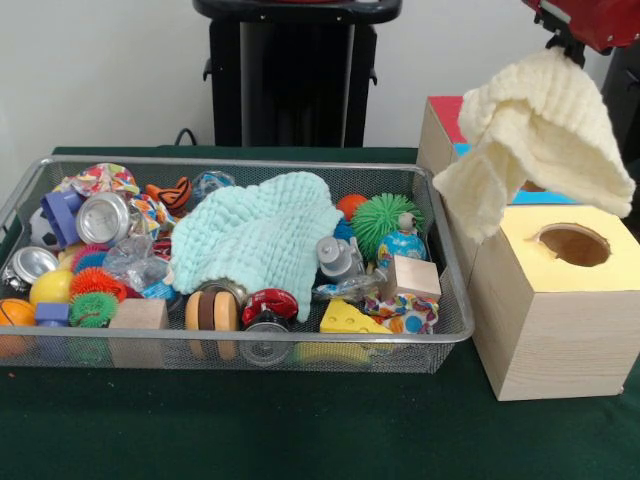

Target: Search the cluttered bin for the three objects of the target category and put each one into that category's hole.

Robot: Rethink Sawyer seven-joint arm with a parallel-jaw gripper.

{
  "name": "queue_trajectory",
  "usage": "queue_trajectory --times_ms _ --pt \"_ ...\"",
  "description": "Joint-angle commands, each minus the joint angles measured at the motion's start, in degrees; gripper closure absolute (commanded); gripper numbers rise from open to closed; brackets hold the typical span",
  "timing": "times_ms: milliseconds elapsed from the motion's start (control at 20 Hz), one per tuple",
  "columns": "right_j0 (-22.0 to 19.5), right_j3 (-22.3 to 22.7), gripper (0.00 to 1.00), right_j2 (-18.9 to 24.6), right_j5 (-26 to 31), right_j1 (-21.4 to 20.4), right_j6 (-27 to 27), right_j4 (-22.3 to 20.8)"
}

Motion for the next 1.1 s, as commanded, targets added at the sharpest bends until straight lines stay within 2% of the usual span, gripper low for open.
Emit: queue_trajectory --times_ms 50,300,600,850,950,1100 --pt "0.7 7.3 1.0 5.4 -6.1 3.8 2.1 -2.9" --pt "1.1 5.3 1.0 5.1 -8.1 6.4 3.0 -3.1" --pt "0.5 1.6 1.0 5.0 -7.2 9.1 3.2 -2.8" --pt "0.3 1.2 1.0 5.2 -8.5 10.2 3.5 -2.2" --pt "1.3 1.5 1.0 4.6 -8.7 10.3 4.9 -2.0" --pt "3.0 0.1 1.0 3.5 -6.0 10.4 7.9 -1.4"
